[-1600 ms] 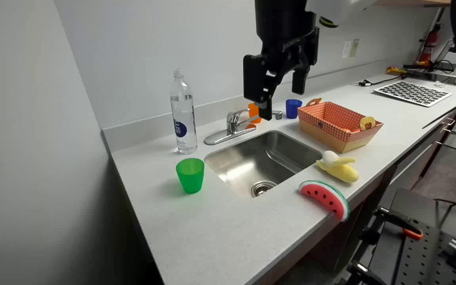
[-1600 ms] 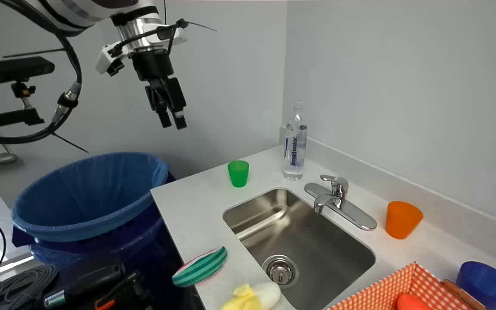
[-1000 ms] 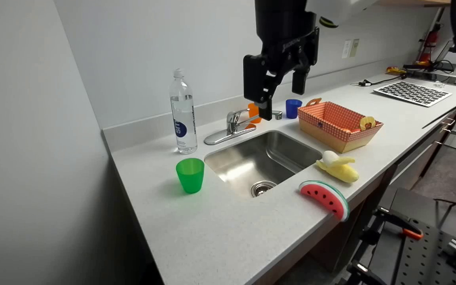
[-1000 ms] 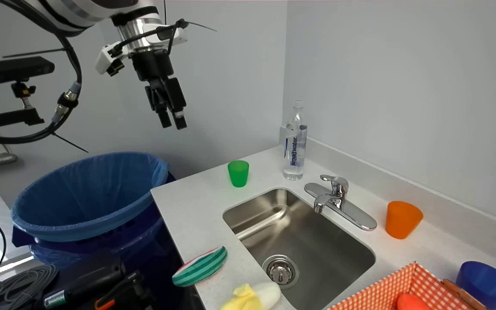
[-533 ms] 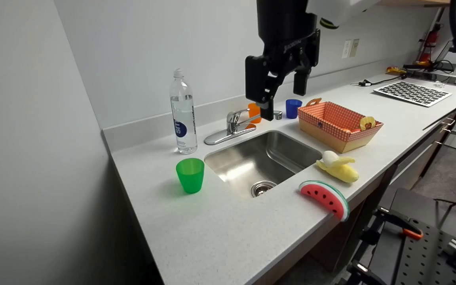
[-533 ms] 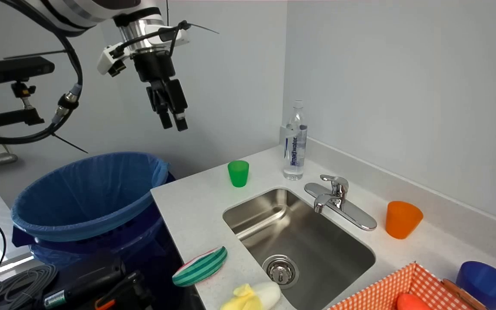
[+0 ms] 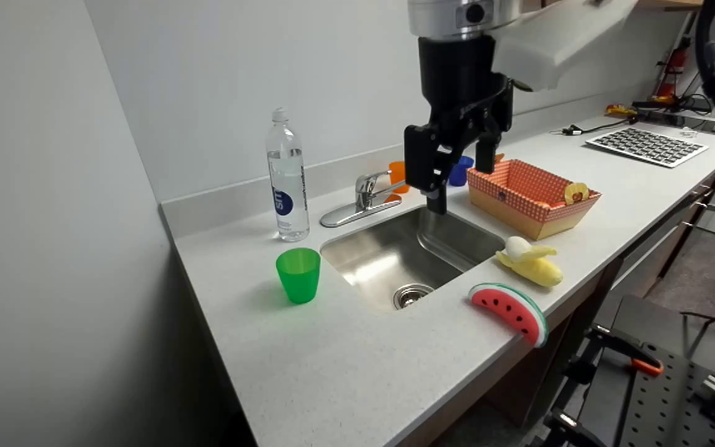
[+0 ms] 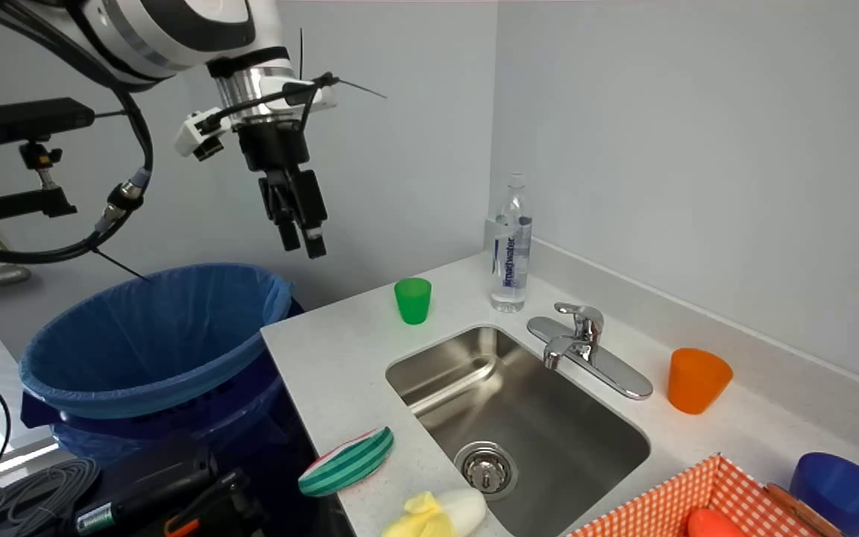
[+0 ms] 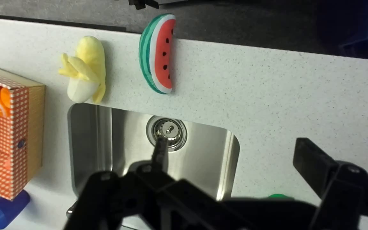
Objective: Pick up the plush watermelon and put it in the vegetable rag
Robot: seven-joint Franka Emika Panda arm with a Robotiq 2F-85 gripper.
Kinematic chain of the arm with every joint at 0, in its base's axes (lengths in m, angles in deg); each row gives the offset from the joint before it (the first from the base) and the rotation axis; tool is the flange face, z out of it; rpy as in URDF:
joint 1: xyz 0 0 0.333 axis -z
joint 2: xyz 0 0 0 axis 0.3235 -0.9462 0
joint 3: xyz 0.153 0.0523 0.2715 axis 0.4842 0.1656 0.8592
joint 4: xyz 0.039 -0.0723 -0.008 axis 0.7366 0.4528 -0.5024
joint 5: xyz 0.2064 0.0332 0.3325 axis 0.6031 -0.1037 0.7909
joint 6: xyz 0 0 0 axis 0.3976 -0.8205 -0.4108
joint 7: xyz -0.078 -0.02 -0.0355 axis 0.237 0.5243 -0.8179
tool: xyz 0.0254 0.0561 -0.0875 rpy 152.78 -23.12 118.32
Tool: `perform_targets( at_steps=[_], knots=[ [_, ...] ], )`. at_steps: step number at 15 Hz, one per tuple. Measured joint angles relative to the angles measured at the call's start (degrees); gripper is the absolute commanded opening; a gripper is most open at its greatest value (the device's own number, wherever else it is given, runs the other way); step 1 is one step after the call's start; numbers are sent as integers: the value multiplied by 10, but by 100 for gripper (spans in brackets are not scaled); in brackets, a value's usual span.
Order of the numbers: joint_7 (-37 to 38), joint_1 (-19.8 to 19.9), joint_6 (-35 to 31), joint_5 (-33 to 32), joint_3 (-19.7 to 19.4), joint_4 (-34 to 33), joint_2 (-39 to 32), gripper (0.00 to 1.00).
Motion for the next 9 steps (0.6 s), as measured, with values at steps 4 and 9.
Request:
perform_targets(
  at_steps=[4, 9],
  knots=[
    [16, 0, -56, 0, -10, 49, -1, 100],
    [61, 3, -103, -9, -13, 108, -11, 100]
  ],
)
